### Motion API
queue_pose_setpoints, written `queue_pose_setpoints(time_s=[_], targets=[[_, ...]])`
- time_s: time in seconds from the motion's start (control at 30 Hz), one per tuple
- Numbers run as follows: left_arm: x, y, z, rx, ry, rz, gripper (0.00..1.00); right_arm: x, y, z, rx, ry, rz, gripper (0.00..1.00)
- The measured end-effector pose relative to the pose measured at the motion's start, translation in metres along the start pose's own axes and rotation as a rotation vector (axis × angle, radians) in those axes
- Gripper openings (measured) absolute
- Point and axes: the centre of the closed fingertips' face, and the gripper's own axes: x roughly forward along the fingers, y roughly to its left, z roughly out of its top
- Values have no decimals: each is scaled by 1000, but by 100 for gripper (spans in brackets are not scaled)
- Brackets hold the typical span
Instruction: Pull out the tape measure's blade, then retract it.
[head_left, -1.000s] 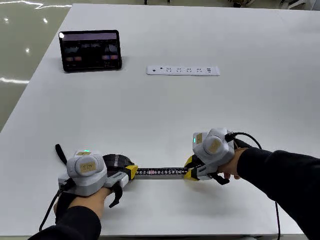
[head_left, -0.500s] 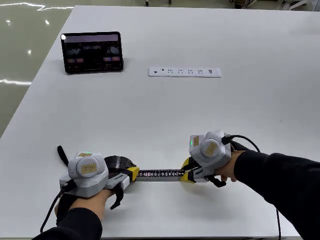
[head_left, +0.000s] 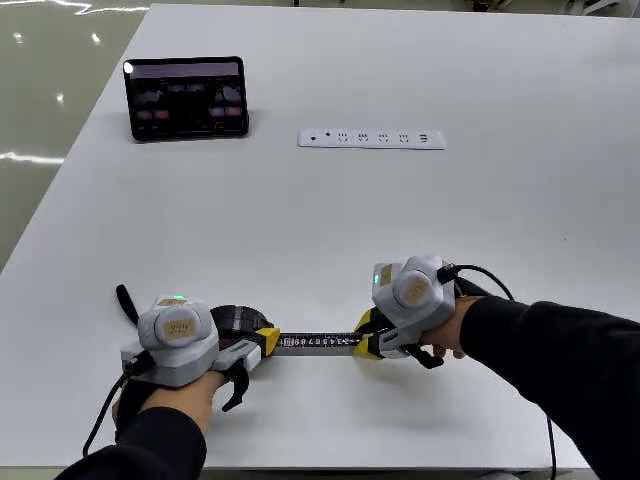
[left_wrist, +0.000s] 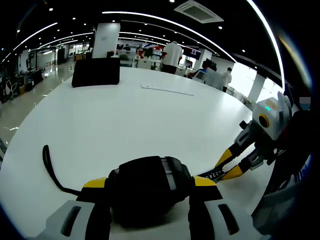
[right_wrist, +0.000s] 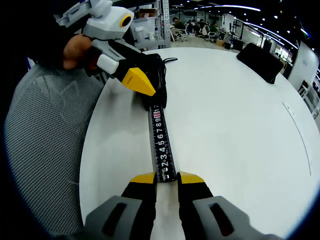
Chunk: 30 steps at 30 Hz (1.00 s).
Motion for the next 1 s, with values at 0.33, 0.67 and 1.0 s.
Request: queue_pose_setpoints(time_s=[0.33, 0.67, 1.0], targets=[[0, 0, 0, -2, 1, 0, 58, 9, 1, 11, 2, -19, 2, 11], [-1, 0, 0, -6, 1, -3, 58, 15, 4, 18, -3, -29, 0, 11], [-2, 0, 0, -7, 2, -5, 58, 22, 5, 27, 5, -47, -2, 11]])
